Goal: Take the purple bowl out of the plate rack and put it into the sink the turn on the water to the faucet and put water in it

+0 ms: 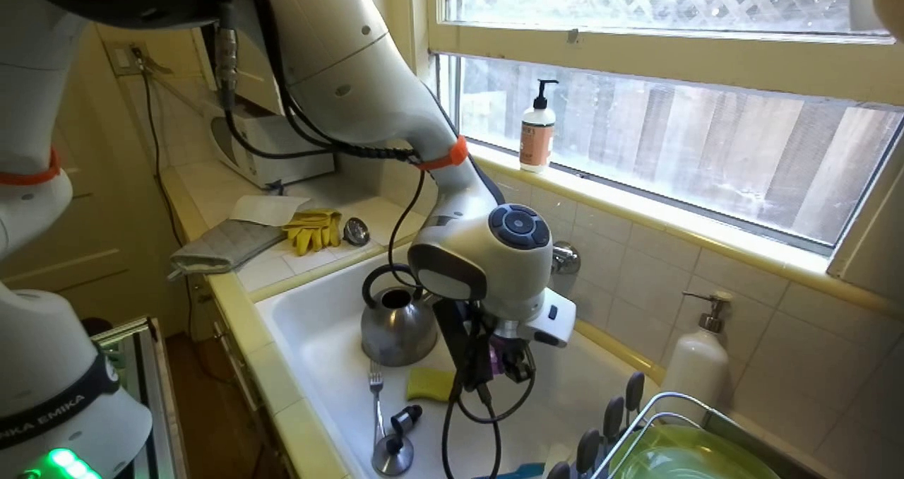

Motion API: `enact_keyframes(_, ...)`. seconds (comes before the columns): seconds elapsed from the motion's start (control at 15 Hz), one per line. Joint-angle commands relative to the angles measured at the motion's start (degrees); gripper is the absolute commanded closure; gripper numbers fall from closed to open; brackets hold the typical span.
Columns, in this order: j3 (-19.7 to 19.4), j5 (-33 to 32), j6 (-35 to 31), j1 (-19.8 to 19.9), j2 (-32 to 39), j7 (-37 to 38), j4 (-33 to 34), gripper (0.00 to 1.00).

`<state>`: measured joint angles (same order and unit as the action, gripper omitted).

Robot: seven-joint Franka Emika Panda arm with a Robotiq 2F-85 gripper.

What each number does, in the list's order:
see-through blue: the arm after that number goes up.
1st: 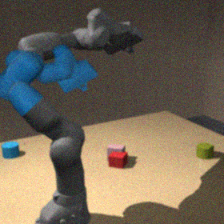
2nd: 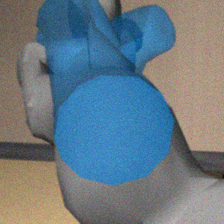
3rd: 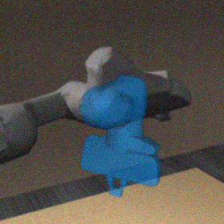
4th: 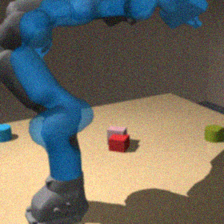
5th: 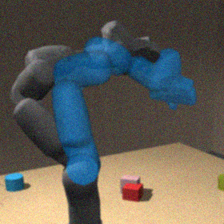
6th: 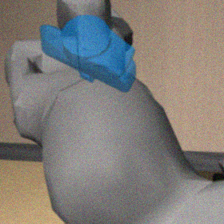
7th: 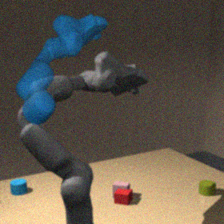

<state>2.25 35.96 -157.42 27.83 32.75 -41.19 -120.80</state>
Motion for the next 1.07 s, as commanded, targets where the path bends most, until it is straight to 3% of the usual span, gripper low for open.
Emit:
enact_keyframes(0.0, 4.5, 0.7, -4.7, 3.4, 5.0, -3.8, 2.6, 0.99)
enact_keyframes(0.47, 11.3, -2.3, -10.7, 9.1, 12.6, -5.4, 5.6, 0.99)
enact_keyframes(0.53, 10.6, -3.5, -9.3, 8.4, 10.2, -3.0, 3.8, 0.96)
enact_keyframes(0.87, 11.6, -4.5, -10.3, 9.6, 12.1, -2.7, 5.0, 0.96)
enact_keyframes(1.0, 10.9, -6.3, -9.8, 8.3, 14.3, -1.9, 6.5, 0.99)
